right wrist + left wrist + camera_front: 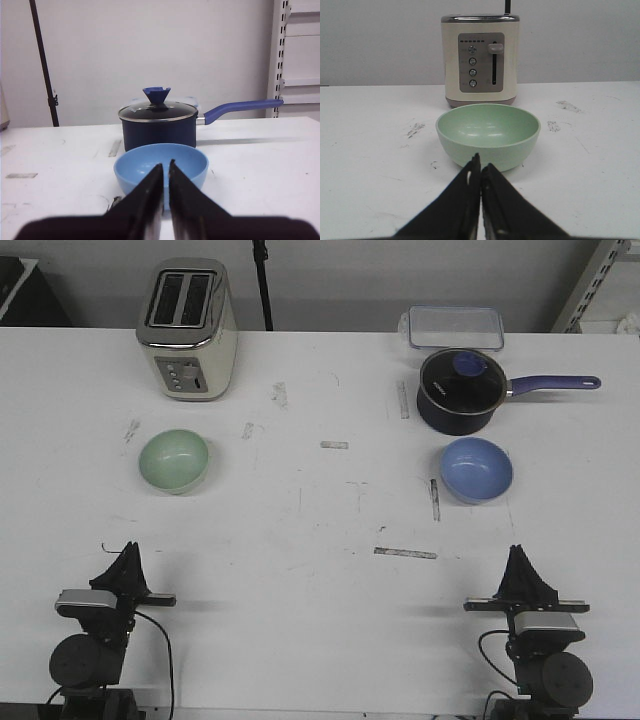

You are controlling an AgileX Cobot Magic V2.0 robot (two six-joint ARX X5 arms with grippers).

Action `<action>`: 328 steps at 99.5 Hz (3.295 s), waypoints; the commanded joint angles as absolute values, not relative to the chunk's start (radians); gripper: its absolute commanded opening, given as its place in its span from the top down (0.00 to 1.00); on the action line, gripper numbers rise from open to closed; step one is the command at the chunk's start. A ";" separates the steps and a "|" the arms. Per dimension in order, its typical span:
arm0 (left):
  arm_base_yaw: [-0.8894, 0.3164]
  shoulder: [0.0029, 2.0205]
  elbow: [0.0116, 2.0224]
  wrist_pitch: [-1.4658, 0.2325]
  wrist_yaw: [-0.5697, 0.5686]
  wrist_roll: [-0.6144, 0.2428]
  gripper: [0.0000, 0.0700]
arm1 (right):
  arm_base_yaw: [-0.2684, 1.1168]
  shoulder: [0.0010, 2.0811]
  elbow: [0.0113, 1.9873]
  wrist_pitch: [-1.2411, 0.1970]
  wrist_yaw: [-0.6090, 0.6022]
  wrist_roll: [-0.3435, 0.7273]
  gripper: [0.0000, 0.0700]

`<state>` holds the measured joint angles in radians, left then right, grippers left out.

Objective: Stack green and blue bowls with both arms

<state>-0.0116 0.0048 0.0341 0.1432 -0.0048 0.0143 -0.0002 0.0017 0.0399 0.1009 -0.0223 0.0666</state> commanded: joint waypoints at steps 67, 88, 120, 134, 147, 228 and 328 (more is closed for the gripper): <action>-0.012 0.003 0.012 0.158 -0.008 0.026 1.00 | 0.000 0.512 0.462 -0.135 0.000 -0.005 0.99; -0.012 0.003 0.012 0.158 -0.008 0.026 1.00 | 0.000 0.791 0.663 -0.270 0.000 -0.001 0.99; -0.012 0.003 0.012 0.158 -0.008 0.026 1.00 | -0.002 1.157 1.015 -0.476 -0.001 0.004 0.99; -0.012 0.003 0.012 0.158 -0.008 0.026 1.00 | -0.026 1.284 1.167 -0.575 -0.003 0.049 0.99; -0.012 0.003 0.012 0.158 -0.008 0.026 1.00 | -0.062 1.397 1.296 -0.677 -0.007 0.143 0.99; -0.012 0.003 0.012 0.158 -0.008 0.026 1.00 | -0.236 1.712 1.505 -0.831 -0.262 0.193 0.23; -0.012 0.003 0.012 0.158 -0.008 0.026 1.00 | -0.202 1.869 1.503 -0.779 -0.262 0.183 0.83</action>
